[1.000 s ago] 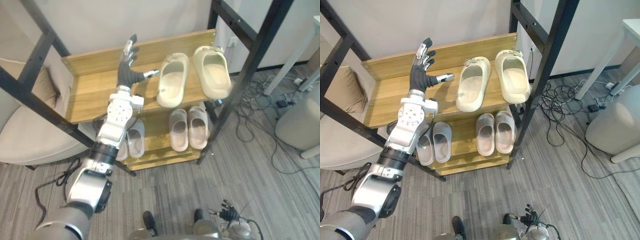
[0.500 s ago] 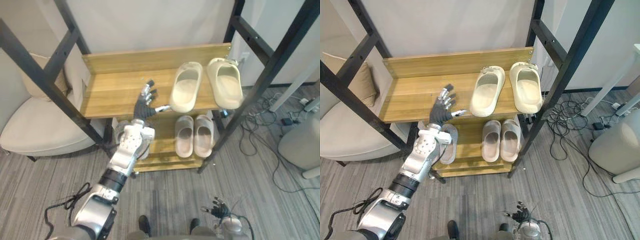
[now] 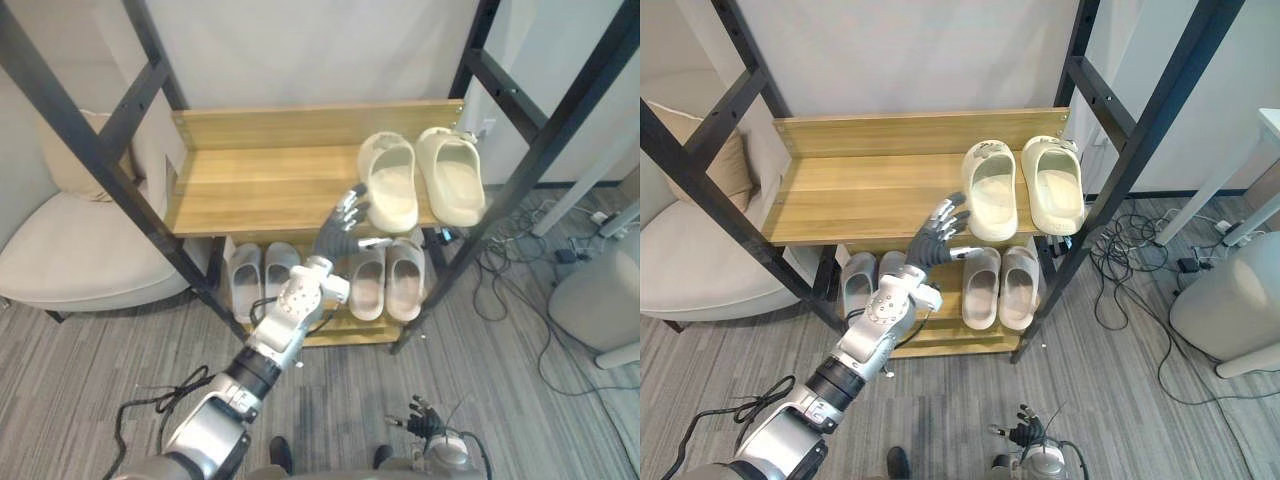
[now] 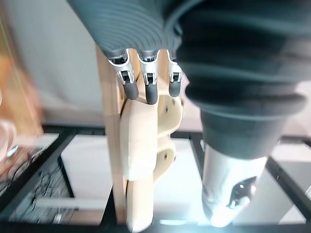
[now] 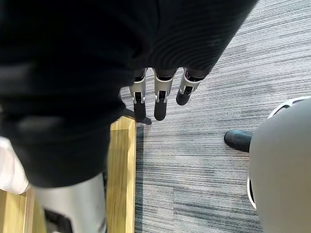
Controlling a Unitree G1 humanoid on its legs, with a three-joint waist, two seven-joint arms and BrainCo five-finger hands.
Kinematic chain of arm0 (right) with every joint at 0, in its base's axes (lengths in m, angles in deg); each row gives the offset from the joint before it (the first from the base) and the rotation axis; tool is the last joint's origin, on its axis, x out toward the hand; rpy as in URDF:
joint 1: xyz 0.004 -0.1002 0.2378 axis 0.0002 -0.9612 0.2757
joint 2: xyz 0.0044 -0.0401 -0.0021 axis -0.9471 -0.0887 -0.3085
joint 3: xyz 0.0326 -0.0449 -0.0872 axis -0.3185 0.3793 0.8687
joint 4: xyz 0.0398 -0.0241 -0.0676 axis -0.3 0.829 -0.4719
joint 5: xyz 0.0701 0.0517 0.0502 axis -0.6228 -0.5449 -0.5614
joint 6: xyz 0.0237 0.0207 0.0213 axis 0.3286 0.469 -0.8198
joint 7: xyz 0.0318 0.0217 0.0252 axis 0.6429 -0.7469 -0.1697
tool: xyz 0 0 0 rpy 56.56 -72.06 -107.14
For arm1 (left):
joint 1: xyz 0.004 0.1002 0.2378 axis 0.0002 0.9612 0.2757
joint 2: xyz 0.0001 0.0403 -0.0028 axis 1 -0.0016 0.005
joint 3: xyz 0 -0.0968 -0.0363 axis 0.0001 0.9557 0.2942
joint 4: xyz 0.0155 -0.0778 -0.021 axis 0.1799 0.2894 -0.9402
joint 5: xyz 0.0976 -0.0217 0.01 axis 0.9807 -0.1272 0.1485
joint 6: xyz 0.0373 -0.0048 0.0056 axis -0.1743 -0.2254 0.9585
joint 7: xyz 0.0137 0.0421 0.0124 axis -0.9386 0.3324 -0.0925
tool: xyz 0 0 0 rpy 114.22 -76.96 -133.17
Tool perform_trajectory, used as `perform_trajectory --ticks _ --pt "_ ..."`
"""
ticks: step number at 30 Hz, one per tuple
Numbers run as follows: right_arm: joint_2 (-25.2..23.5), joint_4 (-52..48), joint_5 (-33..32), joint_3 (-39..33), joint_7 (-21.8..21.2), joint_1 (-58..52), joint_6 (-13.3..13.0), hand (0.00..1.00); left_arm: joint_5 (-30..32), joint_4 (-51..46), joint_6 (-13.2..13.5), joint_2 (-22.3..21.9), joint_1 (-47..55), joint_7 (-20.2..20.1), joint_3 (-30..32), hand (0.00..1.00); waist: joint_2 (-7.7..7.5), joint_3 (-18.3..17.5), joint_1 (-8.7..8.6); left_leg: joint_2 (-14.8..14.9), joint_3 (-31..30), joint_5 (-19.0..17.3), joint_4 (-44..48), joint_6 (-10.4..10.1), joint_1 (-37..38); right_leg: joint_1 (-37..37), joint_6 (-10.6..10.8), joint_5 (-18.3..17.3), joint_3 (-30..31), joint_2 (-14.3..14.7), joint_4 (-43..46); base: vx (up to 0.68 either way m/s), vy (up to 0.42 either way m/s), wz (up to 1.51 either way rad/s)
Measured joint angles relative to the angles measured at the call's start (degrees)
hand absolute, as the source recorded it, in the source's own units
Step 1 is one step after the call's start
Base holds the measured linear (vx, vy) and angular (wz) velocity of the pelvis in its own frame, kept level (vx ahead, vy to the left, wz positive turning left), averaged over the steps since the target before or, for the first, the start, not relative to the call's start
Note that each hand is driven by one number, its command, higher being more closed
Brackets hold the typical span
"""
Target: Organize the slippers on the shoe rack
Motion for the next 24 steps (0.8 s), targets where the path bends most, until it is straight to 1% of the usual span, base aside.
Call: perform_trajectory --ticks 6,11,14,18,20,22,24 --pt "-0.02 0.00 -0.02 -0.05 0.02 0.00 0.44 0.00 -2.11 2.50 -0.19 -0.45 -2.70 0.45 -0.16 0.00 0.00 0.00 -0.08 0.02 1.00 -0.02 0.01 -0.02 0.01 -0.11 -0.08 0.26 0.57 0.02 -0.34 -0.01 0.007 -0.02" --pt "-0.04 -0.01 -0.03 -0.13 0.18 -0.05 0.44 0.00 -2.18 4.21 -0.18 0.08 -4.44 1.54 0.24 0.00 0.00 0.00 -0.17 0.06 1.33 -0.02 0.01 -0.02 0.04 -0.30 -0.16 0.44 0.78 0.01 -0.36 -0.02 0.013 -0.04" --pt "-0.10 -0.01 -0.04 -0.46 0.33 -0.04 0.44 0.00 -2.13 4.63 -0.20 0.18 -4.49 1.49 1.96 0.00 0.00 0.00 -0.37 0.10 1.49 -0.03 0.01 -0.04 0.10 -0.42 -0.19 0.55 0.93 0.01 -0.37 -0.02 0.013 -0.06" --pt "-0.11 -0.09 -0.06 -0.67 0.40 0.07 0.43 0.00 -2.12 4.94 -0.41 1.80 -4.65 1.48 5.71 0.00 0.00 0.00 -0.67 0.22 1.57 -0.05 0.02 -0.06 0.14 -0.65 -0.21 0.65 1.21 0.07 -0.37 -0.02 0.007 -0.05" --pt "-0.10 -0.09 -0.05 -0.70 0.40 0.11 0.44 0.00 -2.12 4.72 -0.43 3.94 -4.55 1.46 8.02 0.00 0.01 0.00 -0.63 0.25 1.43 -0.05 0.12 -0.06 0.14 -0.57 -0.20 0.65 1.08 0.09 -0.37 -0.01 0.004 0.02" --pt "-0.10 -0.10 -0.07 -0.67 0.38 0.18 0.46 0.00 -2.11 2.00 -0.49 6.05 -3.20 1.47 9.79 0.00 0.01 0.00 -0.57 0.20 0.98 -0.05 0.29 -0.05 0.14 -0.30 -0.18 0.63 0.61 0.08 -0.37 0.00 0.004 0.11" --pt "-0.05 -0.09 -0.06 -0.51 0.32 0.36 0.50 0.00 -2.11 -2.18 -0.44 7.45 -1.27 1.46 10.92 0.00 0.01 0.00 -0.08 0.12 0.54 -0.04 0.29 -0.05 0.14 -0.02 -0.08 0.56 0.15 0.05 -0.37 0.00 0.002 0.12"
